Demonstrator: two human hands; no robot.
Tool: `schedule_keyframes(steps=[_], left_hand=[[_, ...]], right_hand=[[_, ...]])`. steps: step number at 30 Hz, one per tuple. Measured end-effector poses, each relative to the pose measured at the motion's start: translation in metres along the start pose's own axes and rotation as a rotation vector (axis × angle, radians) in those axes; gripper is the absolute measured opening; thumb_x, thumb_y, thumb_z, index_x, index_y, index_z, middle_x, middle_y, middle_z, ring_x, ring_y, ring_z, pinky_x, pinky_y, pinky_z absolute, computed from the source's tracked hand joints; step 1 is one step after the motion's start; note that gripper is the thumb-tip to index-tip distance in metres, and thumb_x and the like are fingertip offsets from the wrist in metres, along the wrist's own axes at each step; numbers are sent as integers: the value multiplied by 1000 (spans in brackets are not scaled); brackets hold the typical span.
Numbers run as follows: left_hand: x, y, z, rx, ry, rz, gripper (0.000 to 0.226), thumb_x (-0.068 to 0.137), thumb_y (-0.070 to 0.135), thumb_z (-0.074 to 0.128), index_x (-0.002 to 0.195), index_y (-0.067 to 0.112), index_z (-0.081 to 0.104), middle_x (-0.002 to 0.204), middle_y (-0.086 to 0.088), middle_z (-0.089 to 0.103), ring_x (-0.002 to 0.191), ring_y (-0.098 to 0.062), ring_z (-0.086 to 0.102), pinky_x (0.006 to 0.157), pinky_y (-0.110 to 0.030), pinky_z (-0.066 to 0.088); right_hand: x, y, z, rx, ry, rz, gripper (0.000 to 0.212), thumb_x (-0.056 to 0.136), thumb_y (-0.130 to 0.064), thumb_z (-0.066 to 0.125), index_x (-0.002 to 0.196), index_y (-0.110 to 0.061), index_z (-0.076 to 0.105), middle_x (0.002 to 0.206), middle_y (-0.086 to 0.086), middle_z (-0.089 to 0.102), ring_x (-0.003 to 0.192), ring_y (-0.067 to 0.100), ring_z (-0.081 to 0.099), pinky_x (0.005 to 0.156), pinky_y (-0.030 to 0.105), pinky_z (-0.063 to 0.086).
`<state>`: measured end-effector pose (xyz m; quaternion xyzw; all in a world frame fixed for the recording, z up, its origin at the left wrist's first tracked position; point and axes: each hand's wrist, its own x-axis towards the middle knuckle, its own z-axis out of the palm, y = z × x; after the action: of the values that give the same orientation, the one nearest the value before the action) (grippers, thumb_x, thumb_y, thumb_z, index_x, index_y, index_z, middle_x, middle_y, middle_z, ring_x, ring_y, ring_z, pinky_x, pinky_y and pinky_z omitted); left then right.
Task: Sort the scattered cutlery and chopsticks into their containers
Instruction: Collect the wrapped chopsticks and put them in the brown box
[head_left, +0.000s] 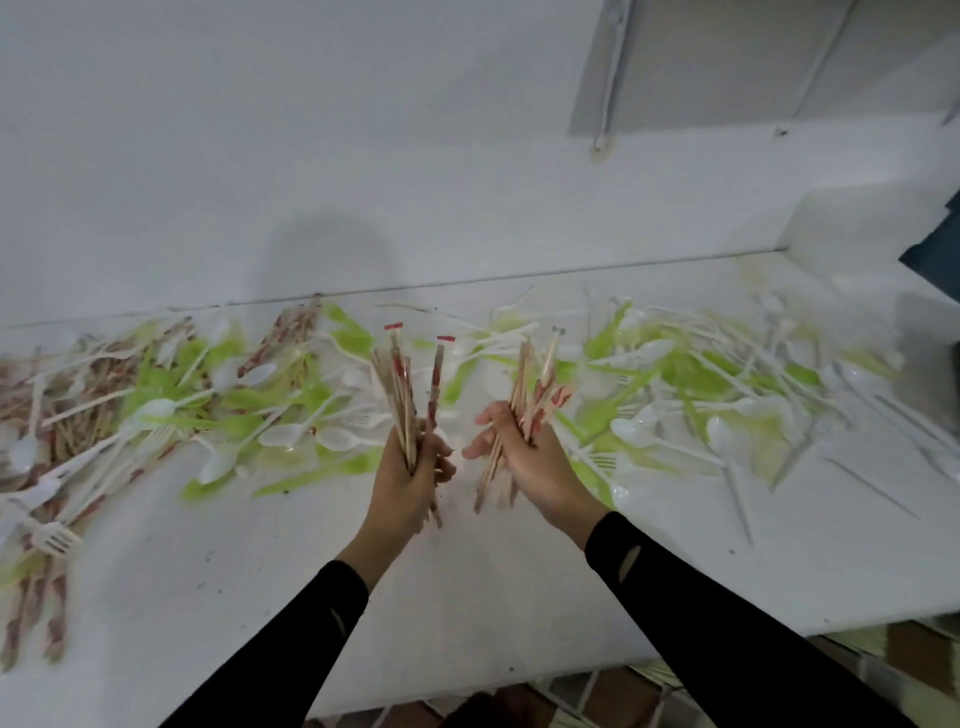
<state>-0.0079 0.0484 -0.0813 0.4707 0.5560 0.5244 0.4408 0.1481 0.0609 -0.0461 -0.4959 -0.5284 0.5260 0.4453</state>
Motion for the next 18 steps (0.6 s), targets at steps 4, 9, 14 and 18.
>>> schedule_keyframes(steps=[4, 9, 14, 18], left_hand=[[22, 36, 26, -7, -137, -60, 24, 99, 30, 55, 90, 9, 46, 61, 0, 45, 52, -14, 41, 48, -26, 39], [41, 70, 77, -71, -338, -189, 39, 93, 45, 59, 74, 12, 48, 57, 1, 41, 47, -13, 38, 47, -27, 35], [45, 94, 127, -128, -538, -316, 42, 88, 55, 57, 89, 13, 54, 56, 3, 29, 46, -10, 27, 40, -21, 26], [49, 111, 176, -203, -592, -422, 38, 98, 48, 50, 107, 12, 55, 55, 3, 34, 44, -9, 30, 38, -20, 26]], right_hand=[[14, -18, -20, 256, 14, 132, 20, 106, -23, 42, 124, -15, 49, 56, 5, 51, 41, 17, 49, 53, 35, 55], [24, -29, -58, 416, 91, 254, 32, 103, -32, 49, 128, -11, 47, 54, -1, 36, 40, 14, 35, 42, 26, 40], [22, -39, -104, 491, 212, 292, 35, 99, -45, 51, 120, -17, 47, 57, -2, 34, 40, 10, 26, 39, 20, 26], [18, -47, -149, 501, 288, 273, 33, 104, -41, 43, 121, -14, 51, 59, -1, 40, 38, 10, 30, 38, 19, 29]])
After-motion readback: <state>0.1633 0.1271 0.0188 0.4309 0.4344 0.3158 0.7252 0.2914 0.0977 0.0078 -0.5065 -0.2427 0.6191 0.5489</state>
